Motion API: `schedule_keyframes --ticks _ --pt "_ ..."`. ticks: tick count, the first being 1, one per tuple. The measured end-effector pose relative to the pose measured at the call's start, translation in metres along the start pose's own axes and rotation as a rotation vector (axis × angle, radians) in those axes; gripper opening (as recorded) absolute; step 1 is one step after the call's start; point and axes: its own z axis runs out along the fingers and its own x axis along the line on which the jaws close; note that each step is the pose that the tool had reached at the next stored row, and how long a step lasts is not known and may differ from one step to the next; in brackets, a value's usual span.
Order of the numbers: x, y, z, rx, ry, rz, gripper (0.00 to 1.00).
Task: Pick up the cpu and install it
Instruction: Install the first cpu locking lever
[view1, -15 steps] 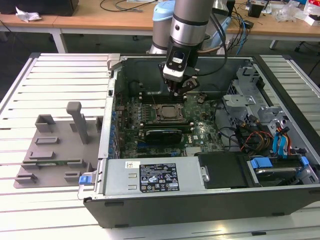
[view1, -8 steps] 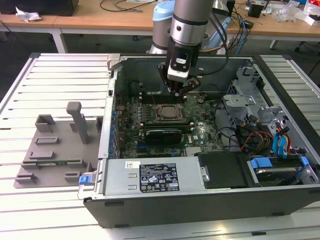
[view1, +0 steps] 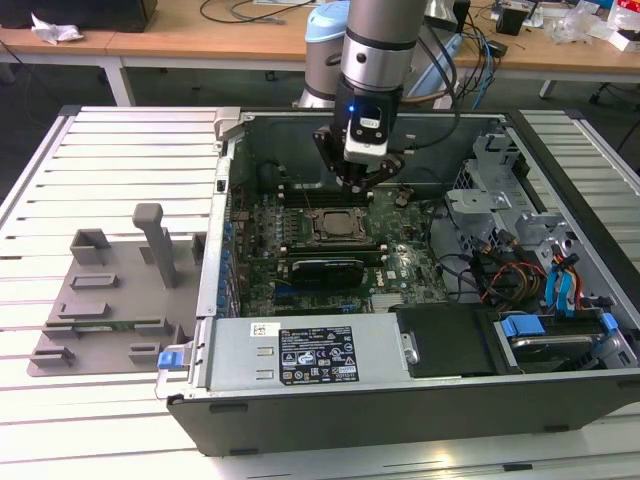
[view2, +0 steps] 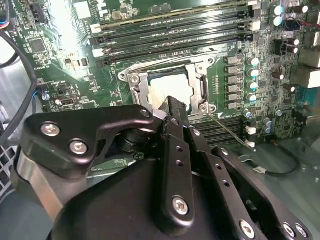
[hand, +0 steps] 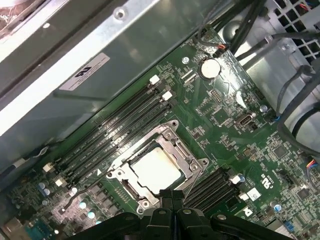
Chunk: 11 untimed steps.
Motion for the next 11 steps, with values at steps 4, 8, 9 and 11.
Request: schedule_keyframes --ticks 4,8,9,11 --pt "-0.0001 0.0001 0.0000 0.0003 -0.0038 -0.044 0.11" --pt "-0.0001 0.0001 0.0000 0.0007 -0.0075 -0.088 0.11" --pt "-0.0001 0.0001 0.0000 0.0007 -0.0081 -0.096 0.11" --pt "-0.0001 0.0001 0.0000 0.0009 -0.0096 -0.113 0.11"
